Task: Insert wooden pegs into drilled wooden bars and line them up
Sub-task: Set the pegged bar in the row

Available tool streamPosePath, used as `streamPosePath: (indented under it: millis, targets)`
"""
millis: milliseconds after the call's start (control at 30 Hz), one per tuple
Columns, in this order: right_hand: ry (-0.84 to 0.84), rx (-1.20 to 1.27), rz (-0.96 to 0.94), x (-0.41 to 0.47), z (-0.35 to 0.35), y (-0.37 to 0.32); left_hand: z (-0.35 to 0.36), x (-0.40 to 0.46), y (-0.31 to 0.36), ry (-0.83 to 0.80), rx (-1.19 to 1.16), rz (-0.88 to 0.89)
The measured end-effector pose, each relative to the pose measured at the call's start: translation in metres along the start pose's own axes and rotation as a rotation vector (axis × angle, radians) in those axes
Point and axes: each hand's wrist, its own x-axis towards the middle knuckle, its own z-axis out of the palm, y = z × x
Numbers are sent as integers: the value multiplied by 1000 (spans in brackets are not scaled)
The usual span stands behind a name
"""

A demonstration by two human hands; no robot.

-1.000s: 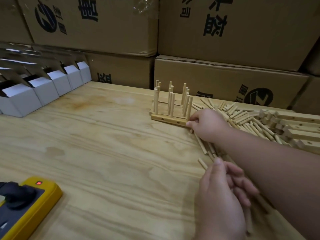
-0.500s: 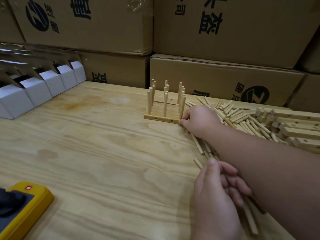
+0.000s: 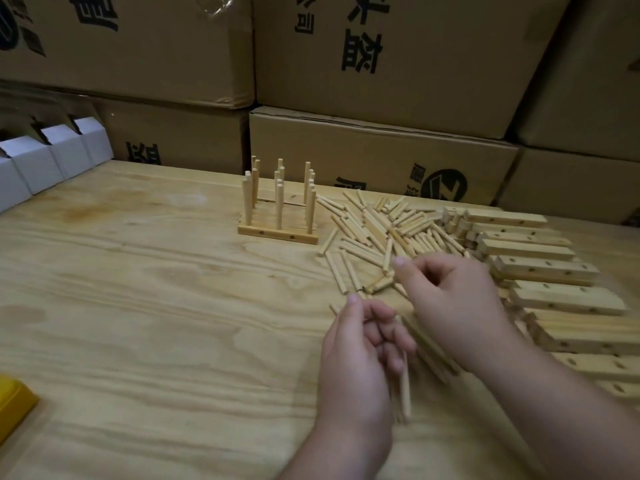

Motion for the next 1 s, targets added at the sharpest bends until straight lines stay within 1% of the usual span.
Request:
streamPosePath:
  millis: [67, 133, 233, 300, 467, 500, 600, 667, 733, 800, 867, 1000]
  targets:
    - [23, 13, 9, -44, -19, 9, 1, -3, 0, -54, -6, -5]
    - [41, -34, -11, -74, -31, 20, 1, -6, -2, -126, 53, -5]
    - [45, -175, -101, -91, -36, 33, 2, -9, -3, -237, 195, 7]
    - [30, -209, -99, -92, -34, 35, 3, -10, -3, -278, 244, 3]
    - [57, -223, -47, -85, -35, 30, 3, -10, -4, -300, 270, 27]
    - [51, -267, -43, -86, -37, 29, 3, -10, -4, -301, 269, 28]
    - [19, -528, 6, -89, -44, 25, 2, -9, -4, -306, 277, 32]
    - [-56, -681, 84, -91, -47, 18, 2, -9, -4, -314, 291, 36]
    - [-156, -756, 144, -93, -47, 12, 1, -10, -4, -326, 301, 37]
    - [-227, -769, 175, -94, -48, 9, 0, -10, -3, -333, 303, 30]
    - [-261, -756, 184, -94, -48, 9, -1, -10, -3, -337, 306, 28]
    - [-248, -711, 144, -93, -48, 11, -1, -11, -2, -350, 292, 17]
